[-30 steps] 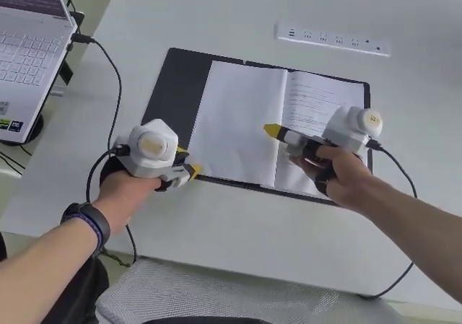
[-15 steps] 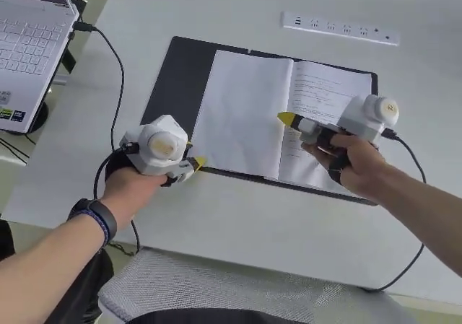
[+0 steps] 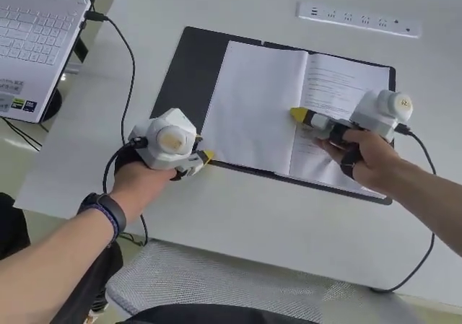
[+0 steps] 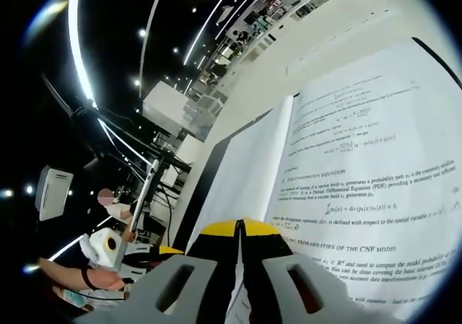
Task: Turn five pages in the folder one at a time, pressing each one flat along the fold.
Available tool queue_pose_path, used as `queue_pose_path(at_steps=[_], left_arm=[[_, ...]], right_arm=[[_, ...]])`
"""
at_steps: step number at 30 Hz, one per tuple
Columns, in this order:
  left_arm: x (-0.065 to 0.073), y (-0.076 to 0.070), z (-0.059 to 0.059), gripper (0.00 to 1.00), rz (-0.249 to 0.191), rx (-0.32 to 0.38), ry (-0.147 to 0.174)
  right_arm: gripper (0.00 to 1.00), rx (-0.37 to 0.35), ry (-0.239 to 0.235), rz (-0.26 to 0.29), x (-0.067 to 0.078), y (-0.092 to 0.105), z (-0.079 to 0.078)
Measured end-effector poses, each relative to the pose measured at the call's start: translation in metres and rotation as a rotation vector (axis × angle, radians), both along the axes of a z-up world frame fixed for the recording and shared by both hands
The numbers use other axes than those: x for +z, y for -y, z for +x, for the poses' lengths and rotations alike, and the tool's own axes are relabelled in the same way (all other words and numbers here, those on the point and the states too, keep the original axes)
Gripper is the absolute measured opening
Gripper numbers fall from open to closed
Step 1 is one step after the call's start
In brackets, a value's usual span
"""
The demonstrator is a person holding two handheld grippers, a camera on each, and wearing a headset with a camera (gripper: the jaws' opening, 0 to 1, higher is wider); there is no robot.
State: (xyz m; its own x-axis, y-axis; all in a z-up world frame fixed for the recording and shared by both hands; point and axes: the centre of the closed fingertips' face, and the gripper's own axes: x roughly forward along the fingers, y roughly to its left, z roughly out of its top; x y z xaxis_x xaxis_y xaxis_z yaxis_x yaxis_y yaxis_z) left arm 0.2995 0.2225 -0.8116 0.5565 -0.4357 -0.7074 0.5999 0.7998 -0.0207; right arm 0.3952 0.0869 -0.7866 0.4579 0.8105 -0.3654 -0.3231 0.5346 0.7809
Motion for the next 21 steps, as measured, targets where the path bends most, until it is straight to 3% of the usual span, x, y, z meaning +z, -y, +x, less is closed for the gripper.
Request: queue_pose_path(at_steps=[9, 15, 21], left_arm=[[0.0, 0.001, 0.0, 0.22, 0.001, -0.002, -0.002], [-0.001, 0.002, 0.0, 0.23, -0.002, 0.012, -0.005], [0.001, 0.003, -0.001, 0.23, -0.005, 0.007, -0.008]], right_arm=[[0.0, -0.001, 0.007, 0.044, 0.009, -0.004, 0.013], [0.0, -0.05, -0.002, 0.072, 0.001, 0.004, 0.045], [0.0, -0.06, 0.006, 0.096, 0.001, 0.005, 0.06]])
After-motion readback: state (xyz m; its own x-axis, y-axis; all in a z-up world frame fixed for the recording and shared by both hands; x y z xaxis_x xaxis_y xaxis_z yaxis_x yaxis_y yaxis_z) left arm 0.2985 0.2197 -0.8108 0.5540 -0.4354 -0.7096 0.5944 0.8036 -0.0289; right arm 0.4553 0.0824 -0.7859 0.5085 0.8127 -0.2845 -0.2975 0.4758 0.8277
